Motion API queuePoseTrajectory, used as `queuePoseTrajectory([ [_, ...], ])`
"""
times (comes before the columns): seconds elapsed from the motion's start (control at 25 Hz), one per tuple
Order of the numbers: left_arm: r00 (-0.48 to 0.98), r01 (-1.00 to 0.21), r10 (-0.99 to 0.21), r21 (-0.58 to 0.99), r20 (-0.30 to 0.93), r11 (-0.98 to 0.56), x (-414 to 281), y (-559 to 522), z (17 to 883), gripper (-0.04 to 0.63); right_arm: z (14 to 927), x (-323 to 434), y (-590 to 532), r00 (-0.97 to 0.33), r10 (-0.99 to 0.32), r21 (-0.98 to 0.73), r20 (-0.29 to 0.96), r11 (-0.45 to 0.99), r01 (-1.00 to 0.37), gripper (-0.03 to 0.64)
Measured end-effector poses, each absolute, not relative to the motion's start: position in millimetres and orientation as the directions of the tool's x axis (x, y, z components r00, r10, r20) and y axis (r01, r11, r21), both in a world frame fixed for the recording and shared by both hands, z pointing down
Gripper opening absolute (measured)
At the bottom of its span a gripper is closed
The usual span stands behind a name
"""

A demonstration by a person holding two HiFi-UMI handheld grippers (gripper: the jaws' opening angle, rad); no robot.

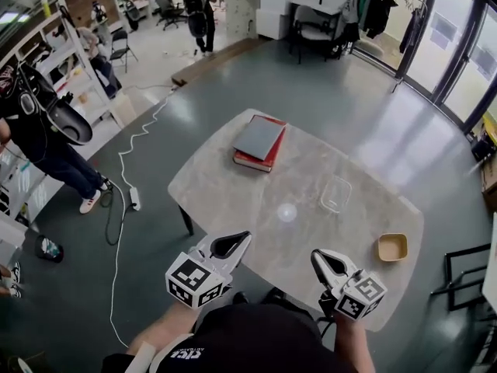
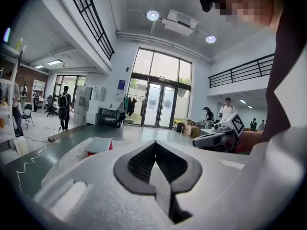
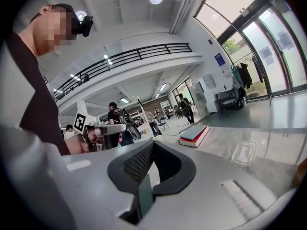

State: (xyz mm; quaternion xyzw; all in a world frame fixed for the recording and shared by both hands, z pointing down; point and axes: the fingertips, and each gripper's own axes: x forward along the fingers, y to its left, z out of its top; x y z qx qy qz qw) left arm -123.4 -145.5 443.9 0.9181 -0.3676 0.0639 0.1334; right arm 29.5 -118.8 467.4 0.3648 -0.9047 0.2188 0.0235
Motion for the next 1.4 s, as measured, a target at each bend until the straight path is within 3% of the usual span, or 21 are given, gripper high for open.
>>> queuePoseTrajectory([
  [0.32, 0.777, -0.628, -0.586, 0.208, 0.23, -0.75, -62.0, -176.9, 439.3, -0.006, 462.1, 85.3, -149.6, -0.684, -0.698, -0.383, 0.21, 0.585, -0.715, 0.002],
  [0.84, 0.79, -0.609, -0.573, 0.164, 0.217, -0.776, -14.9, -214.4, 430.4, -0.006, 488.8, 121.6, -170.7, -0.697, -0.671, -0.39, 0.252, 0.589, -0.708, 0.002],
  [1.4, 0.88, -0.441, -0.376, 0.206, 0.291, -0.873, 25.0, -261.3, 479.2, -0.006, 520.7, 108.1, -225.4, -0.629, -0.714, -0.404, 0.307, 0.5, -0.766, 0.002],
])
